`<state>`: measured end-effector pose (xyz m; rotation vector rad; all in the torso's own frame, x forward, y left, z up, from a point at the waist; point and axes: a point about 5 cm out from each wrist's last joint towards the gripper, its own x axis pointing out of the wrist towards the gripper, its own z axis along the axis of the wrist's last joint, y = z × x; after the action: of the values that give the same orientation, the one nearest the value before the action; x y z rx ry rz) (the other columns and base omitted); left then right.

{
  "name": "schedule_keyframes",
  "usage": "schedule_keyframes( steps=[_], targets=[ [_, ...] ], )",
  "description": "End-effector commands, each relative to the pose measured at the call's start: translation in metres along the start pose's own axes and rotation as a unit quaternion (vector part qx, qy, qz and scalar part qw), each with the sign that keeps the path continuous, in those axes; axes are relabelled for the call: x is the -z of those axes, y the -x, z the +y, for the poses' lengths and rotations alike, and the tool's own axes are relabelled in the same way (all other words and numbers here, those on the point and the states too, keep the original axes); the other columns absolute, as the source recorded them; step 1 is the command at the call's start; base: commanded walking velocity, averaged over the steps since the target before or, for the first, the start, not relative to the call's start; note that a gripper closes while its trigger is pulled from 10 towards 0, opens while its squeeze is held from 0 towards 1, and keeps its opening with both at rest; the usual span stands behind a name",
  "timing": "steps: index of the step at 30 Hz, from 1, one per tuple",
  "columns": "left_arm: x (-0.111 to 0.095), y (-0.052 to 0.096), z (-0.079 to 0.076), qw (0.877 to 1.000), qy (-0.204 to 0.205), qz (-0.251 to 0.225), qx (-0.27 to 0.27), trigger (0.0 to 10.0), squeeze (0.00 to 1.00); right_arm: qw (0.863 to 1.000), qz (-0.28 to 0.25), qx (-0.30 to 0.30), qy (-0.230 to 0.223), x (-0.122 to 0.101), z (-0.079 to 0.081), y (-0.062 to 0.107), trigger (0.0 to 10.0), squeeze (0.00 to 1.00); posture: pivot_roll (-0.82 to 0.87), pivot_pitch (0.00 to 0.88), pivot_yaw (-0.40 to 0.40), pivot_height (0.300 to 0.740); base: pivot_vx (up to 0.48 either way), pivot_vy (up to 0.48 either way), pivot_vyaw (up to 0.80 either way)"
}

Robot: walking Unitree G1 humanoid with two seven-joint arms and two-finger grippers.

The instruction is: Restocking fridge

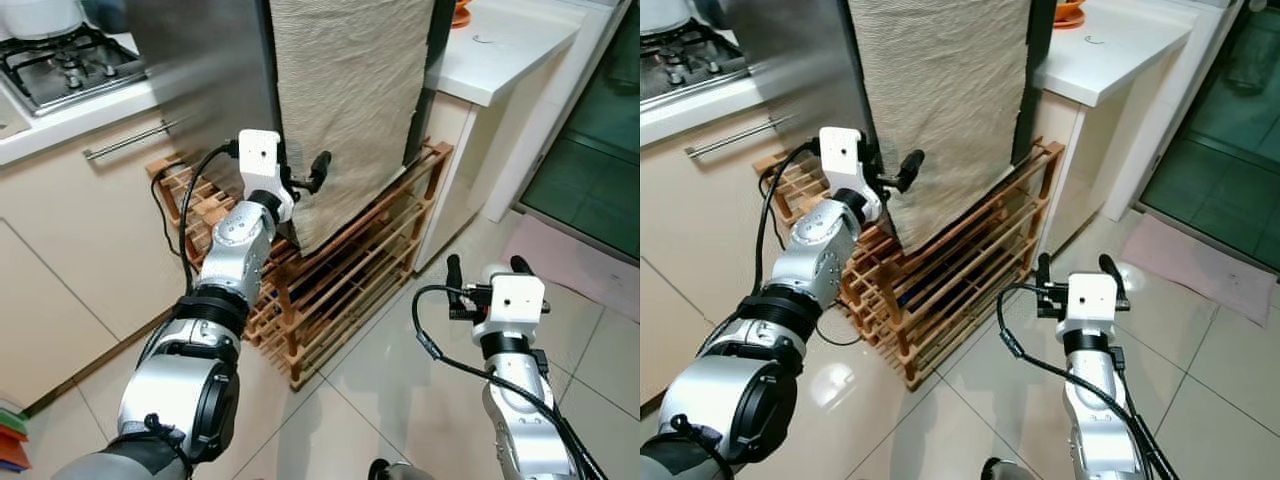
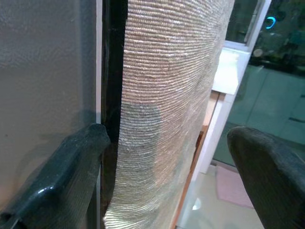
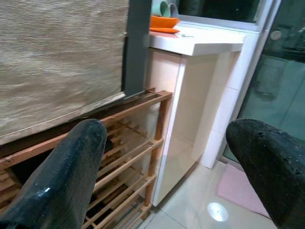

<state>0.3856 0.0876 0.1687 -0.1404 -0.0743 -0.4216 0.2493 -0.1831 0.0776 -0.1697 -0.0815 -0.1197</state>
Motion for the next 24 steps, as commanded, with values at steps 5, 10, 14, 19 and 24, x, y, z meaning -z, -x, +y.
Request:
schedule_keyframes(
  steps=[5,10,14,19,24],
  targets=[
    [-0.025,-0.018,-0.045,0.992,-0.008,-0.033,0.118,10.0,0.0,1.0,0.0,-0.002,0.0,-0.002,0.002,0.0,10.0,0.0,-0.13,0.0,0.049,0.74,0.0,0.0,0.0],
    [-0.022,-0.014,-0.06,0.984,-0.005,-0.031,0.173,10.0,0.0,1.0,-0.001,-0.003,0.0,-0.002,0.003,0.0,10.0,0.0,-0.13,0.0,0.05,0.74,0.0,0.0,0.0],
    [-0.012,-0.006,-0.064,0.98,-0.001,-0.023,0.195,10.0,0.0,1.0,-0.001,-0.003,0.0,-0.002,0.003,0.0,10.0,0.0,-0.13,0.0,0.051,0.74,0.0,0.0,0.0],
    [-0.006,0.002,-0.052,0.987,0.007,-0.02,0.158,10.0,0.0,1.0,-0.001,-0.005,-0.001,-0.002,0.004,0.0,10.0,0.0,-0.12,0.0,0.051,0.74,0.0,0.0,0.0],
    [-0.003,0.027,-0.016,0.997,0.004,-0.038,0.064,10.0,0.0,1.0,-0.026,0.007,-0.008,-0.016,0.003,-0.002,10.0,0.0,-0.12,0.0,0.056,0.74,0.0,0.0,0.0]
  ],
)
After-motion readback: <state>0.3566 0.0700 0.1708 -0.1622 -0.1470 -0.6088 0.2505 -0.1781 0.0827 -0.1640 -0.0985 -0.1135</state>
